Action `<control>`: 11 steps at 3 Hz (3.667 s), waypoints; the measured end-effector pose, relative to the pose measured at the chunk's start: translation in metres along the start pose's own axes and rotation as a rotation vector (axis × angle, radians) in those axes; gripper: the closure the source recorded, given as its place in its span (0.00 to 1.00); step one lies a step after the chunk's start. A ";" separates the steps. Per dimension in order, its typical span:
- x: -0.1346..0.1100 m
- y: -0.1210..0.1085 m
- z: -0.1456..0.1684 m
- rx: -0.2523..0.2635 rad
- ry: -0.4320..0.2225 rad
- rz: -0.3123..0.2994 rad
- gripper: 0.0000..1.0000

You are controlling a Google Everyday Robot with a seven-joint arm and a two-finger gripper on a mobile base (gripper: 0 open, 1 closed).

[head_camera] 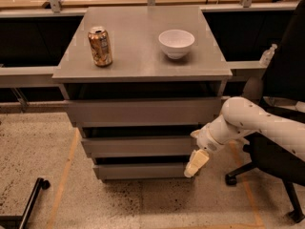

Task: Open middle drawer

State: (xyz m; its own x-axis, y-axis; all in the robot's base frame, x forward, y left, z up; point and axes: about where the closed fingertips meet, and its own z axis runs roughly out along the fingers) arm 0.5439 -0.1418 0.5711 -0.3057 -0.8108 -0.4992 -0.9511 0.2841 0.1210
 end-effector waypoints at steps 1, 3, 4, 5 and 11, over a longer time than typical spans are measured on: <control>0.008 0.003 0.008 -0.002 0.012 0.020 0.00; 0.033 -0.044 0.033 0.117 -0.018 0.045 0.00; 0.035 -0.067 0.041 0.144 -0.016 0.033 0.00; 0.036 -0.090 0.056 0.145 -0.042 0.026 0.00; 0.039 -0.112 0.104 0.095 -0.187 0.123 0.49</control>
Offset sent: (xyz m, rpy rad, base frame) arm 0.0273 -0.0233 -0.0462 -0.0109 -0.1017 -0.1461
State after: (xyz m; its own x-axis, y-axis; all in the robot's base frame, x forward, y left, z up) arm 0.6431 -0.1517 0.4486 -0.3971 -0.6604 -0.6373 -0.8962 0.4288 0.1140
